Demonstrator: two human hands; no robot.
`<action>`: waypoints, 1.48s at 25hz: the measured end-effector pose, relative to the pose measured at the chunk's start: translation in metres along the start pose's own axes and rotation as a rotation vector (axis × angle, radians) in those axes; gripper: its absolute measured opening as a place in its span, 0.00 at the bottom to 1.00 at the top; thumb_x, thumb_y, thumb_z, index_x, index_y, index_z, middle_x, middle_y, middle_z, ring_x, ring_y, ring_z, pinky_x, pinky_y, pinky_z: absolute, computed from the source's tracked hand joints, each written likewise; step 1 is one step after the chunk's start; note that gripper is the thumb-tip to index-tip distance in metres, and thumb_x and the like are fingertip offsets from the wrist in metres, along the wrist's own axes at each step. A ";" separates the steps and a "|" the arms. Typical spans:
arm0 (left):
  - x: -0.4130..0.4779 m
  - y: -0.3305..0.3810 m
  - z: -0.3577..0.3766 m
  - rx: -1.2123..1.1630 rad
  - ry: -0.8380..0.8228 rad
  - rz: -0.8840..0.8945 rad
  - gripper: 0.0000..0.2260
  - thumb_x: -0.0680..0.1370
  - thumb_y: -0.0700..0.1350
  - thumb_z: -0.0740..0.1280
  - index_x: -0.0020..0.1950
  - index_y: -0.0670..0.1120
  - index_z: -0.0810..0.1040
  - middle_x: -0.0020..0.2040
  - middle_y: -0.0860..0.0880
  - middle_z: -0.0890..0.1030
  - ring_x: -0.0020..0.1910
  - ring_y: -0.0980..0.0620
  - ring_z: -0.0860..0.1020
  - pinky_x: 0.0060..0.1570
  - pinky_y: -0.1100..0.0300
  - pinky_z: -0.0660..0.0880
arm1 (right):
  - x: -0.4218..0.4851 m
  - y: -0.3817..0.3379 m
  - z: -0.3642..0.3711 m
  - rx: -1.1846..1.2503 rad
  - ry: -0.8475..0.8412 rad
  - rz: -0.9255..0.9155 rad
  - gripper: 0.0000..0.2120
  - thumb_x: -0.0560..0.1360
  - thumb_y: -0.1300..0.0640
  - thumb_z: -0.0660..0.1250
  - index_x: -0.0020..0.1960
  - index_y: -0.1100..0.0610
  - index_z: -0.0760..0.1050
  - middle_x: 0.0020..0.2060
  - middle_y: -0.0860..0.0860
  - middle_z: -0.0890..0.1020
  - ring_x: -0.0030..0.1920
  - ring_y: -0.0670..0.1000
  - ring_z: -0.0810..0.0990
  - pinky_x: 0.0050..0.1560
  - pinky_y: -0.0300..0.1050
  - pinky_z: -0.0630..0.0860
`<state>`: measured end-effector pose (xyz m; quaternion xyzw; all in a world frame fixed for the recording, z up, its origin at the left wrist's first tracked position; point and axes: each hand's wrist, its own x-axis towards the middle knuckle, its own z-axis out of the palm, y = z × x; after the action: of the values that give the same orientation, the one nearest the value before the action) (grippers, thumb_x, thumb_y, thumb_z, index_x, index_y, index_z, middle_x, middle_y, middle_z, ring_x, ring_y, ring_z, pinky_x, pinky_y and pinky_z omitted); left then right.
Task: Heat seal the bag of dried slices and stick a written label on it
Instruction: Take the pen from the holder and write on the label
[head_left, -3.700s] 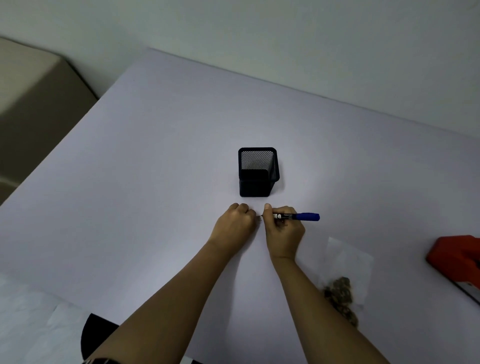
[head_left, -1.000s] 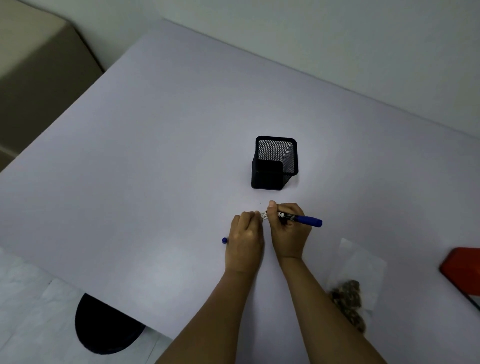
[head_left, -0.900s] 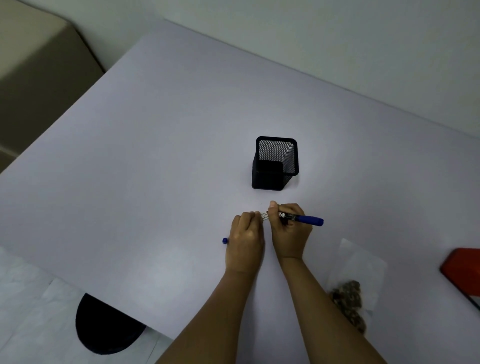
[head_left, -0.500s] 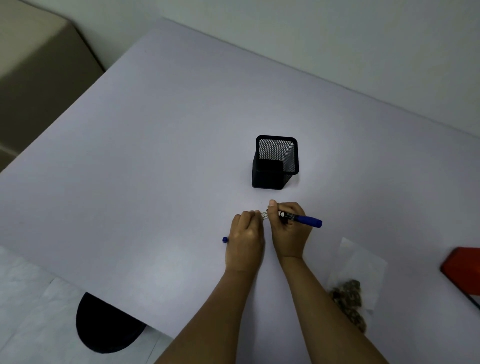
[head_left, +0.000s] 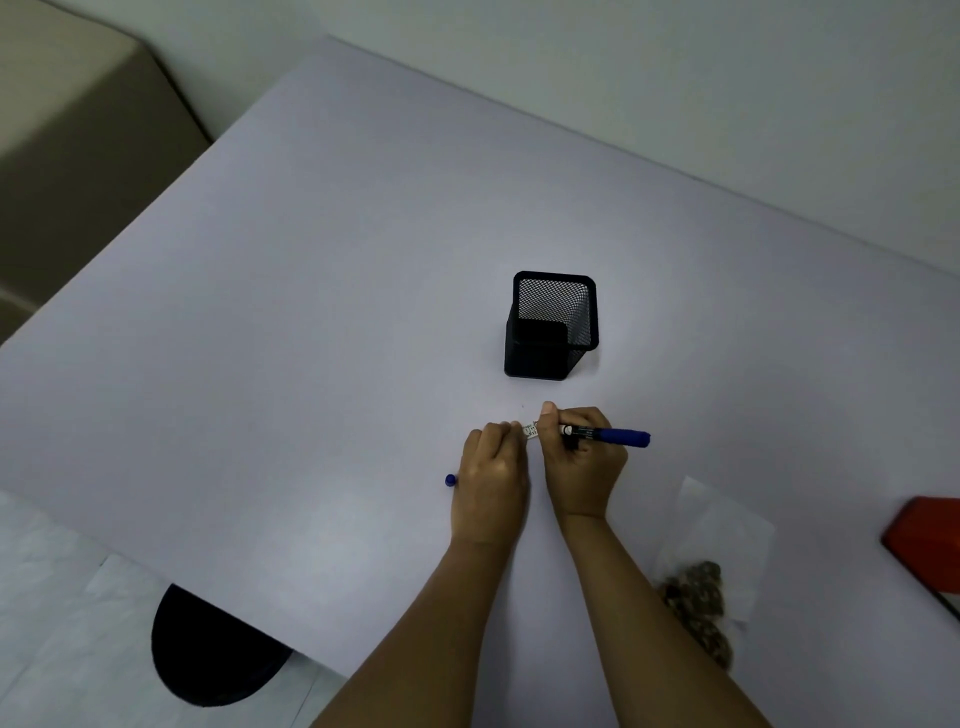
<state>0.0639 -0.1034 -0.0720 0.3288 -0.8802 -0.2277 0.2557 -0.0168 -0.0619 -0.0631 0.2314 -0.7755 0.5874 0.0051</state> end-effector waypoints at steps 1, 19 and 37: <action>0.000 0.000 0.000 -0.002 -0.002 0.002 0.13 0.64 0.32 0.77 0.47 0.37 0.82 0.41 0.42 0.83 0.38 0.47 0.81 0.40 0.61 0.79 | 0.000 0.000 0.000 0.027 -0.014 0.012 0.14 0.72 0.55 0.65 0.36 0.65 0.76 0.30 0.58 0.80 0.35 0.45 0.77 0.38 0.25 0.73; 0.001 0.001 0.001 -0.019 -0.009 -0.010 0.12 0.65 0.32 0.76 0.47 0.36 0.82 0.41 0.43 0.83 0.38 0.47 0.81 0.40 0.61 0.79 | 0.000 0.001 -0.002 -0.046 -0.044 -0.048 0.10 0.71 0.59 0.69 0.34 0.65 0.76 0.30 0.52 0.78 0.34 0.43 0.75 0.38 0.22 0.71; 0.002 0.001 0.000 -0.016 0.011 -0.002 0.11 0.65 0.32 0.76 0.46 0.36 0.82 0.40 0.43 0.83 0.37 0.47 0.81 0.39 0.61 0.79 | 0.000 0.003 0.000 -0.044 -0.013 0.018 0.08 0.71 0.61 0.69 0.36 0.65 0.77 0.30 0.58 0.81 0.35 0.45 0.77 0.38 0.24 0.72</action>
<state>0.0624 -0.1037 -0.0706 0.3290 -0.8765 -0.2331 0.2629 -0.0185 -0.0611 -0.0657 0.2283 -0.7902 0.5687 -0.0001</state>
